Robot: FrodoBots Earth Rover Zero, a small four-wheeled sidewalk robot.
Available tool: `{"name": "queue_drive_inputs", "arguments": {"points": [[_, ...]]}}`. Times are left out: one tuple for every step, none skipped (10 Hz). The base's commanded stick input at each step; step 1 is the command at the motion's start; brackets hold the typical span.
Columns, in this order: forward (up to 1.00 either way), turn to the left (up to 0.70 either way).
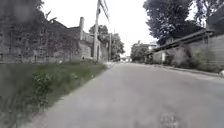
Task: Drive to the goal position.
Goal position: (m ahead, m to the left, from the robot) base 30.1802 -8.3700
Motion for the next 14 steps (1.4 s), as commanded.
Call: {"name": "queue_drive_inputs", "arguments": {"points": [[1.0,-0.22],[1.0,-0.4],[1.0,-0.4],[1.0,-0.29],[1.0,-0.12],[1.0,-0.04],[1.0,0.0],[1.0,0.0],[1.0,0.0],[1.0,0.0],[1.0,0.0],[1.0,0.0],[1.0,0.0],[1.0,0.0]]}}
